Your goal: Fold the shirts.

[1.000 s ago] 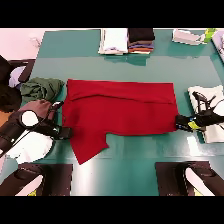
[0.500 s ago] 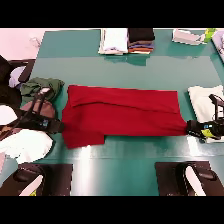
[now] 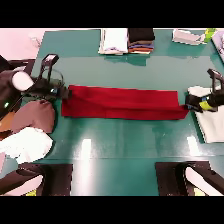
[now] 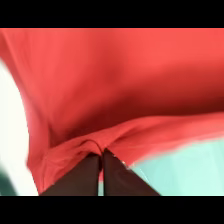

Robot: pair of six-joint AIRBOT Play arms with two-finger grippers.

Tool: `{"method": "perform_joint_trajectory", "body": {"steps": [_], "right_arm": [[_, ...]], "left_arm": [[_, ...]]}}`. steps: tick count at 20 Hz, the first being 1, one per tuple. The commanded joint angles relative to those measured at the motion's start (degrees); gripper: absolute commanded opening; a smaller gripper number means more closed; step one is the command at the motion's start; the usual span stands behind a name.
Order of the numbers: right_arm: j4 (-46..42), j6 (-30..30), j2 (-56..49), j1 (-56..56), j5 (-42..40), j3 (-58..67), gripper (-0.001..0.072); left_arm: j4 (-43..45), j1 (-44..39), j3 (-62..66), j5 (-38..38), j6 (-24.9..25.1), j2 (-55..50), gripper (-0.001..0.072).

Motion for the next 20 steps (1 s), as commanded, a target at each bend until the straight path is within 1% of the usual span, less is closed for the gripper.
{"method": "perform_joint_trajectory", "body": {"steps": [1,4,7,8,9,10,11,12,13,14,15,16,17,20], "right_arm": [[0.04,0.52,-11.96,0.87,-3.21,8.44,0.0017],[0.55,0.5,-19.54,0.9,-4.68,14.08,0.0018],[0.52,0.5,-24.96,1.53,-4.63,18.71,0.0022],[0.52,0.48,-26.32,1.57,-4.44,20.06,0.0077],[0.55,0.46,-27.28,1.6,-4.5,21.33,0.0278],[0.52,0.39,-27.8,1.57,-4.44,22.6,0.0318],[0.5,-0.02,-27.8,1.57,-4.46,23.61,0.0318],[0.46,-1.36,-27.45,1.57,-4.24,24.46,0.0321],[0.28,-2.16,-26.6,1.05,-4.0,24.37,0.0395],[0.28,-2.73,-25.59,0.31,-3.78,23.56,0.0484],[-0.07,-2.75,-24.57,-0.74,-3.34,22.1,0.0519],[-0.15,-2.75,-23.69,-2.21,-3.19,19.74,0.0564],[0.0,-2.71,-23.41,-3.78,-3.17,17.46,0.0587],[0.55,-2.56,-25.11,-6.58,-4.59,11.26,0.058]], "left_arm": [[2.47,0.04,8.26,6.97,1.14,-11.52,0.0022],[2.86,0.04,10.99,10.47,1.16,-16.9,0.0023],[2.91,0.04,11.1,13.49,1.11,-18.6,0.0025],[2.89,0.02,11.1,13.9,1.11,-18.64,0.0087],[2.84,0.02,11.1,14.05,0.9,-18.64,0.0347],[2.84,0.02,11.13,13.75,0.59,-18.62,0.0485],[2.73,0.02,11.43,12.83,0.59,-18.62,0.0489],[2.56,0.02,12.09,11.32,0.61,-18.62,0.0489],[2.47,0.02,12.79,9.68,0.63,-18.58,0.0488],[2.45,0.02,13.4,7.91,0.63,-18.51,0.0468],[2.45,0.02,13.73,6.34,0.66,-18.49,0.0311],[2.43,0.02,13.73,5.31,0.7,-18.43,0.0121],[1.97,0.02,13.73,4.85,0.7,-18.45,0.0022],[-3.17,0.02,13.7,4.87,0.76,-18.45,0.0023]]}}
